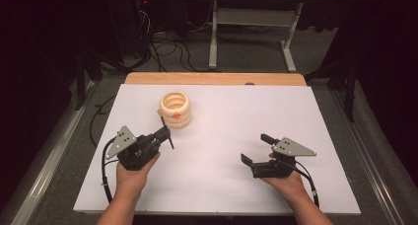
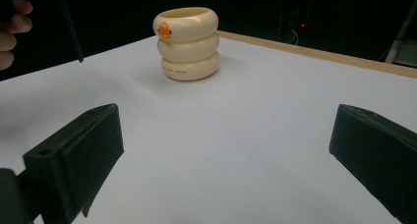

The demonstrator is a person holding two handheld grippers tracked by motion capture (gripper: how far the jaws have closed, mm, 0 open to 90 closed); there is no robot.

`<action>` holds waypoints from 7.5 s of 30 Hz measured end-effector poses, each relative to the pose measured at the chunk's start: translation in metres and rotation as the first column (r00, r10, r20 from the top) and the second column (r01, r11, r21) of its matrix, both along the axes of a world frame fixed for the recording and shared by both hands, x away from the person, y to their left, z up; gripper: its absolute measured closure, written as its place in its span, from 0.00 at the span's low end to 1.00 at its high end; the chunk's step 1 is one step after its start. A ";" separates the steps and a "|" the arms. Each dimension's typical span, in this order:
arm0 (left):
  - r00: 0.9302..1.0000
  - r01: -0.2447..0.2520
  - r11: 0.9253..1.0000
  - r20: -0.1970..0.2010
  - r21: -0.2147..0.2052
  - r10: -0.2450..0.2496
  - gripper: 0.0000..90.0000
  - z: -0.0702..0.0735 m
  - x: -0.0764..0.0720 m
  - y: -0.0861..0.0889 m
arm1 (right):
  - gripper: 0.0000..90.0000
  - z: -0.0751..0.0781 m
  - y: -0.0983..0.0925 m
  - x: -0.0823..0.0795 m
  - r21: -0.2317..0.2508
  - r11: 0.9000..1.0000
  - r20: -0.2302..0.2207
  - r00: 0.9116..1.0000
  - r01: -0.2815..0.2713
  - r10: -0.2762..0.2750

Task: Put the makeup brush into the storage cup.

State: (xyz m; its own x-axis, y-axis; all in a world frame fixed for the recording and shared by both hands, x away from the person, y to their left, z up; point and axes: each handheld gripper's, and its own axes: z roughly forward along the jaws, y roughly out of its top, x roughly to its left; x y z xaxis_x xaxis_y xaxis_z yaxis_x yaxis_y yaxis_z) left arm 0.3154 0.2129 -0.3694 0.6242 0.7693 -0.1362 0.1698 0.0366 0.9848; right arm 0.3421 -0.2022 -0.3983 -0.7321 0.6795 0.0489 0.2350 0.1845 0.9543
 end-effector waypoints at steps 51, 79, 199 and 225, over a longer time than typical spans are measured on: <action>0.992 -0.129 0.991 -0.003 0.036 0.130 0.92 0.023 0.051 0.000 | 0.02 -0.001 -0.002 0.002 -0.004 1.000 -0.004 1.000 -0.009 0.009; 0.982 -0.188 0.981 0.015 0.041 0.188 0.92 0.038 0.104 -0.018 | 0.04 -0.003 -0.001 0.001 -0.010 1.000 0.003 1.000 -0.025 0.025; 0.959 -0.219 0.970 -0.162 0.110 0.234 0.00 -0.005 0.115 -0.015 | 0.05 -0.005 0.006 -0.003 -0.023 0.998 -0.002 0.999 -0.054 0.054; 0.963 -0.177 0.976 -0.182 0.129 0.199 0.01 -0.006 0.086 -0.004 | 0.05 -0.005 0.006 -0.003 -0.025 0.998 0.001 0.999 -0.052 0.052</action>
State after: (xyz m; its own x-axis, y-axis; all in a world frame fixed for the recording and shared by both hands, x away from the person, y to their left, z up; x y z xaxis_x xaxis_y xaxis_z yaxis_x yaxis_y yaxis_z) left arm 0.4012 0.2084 -0.3752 0.4372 0.8872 -0.1476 0.3572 -0.0207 0.9338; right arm 0.3393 -0.1961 -0.4035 -0.7665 0.6414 0.0316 0.2230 0.2198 0.9497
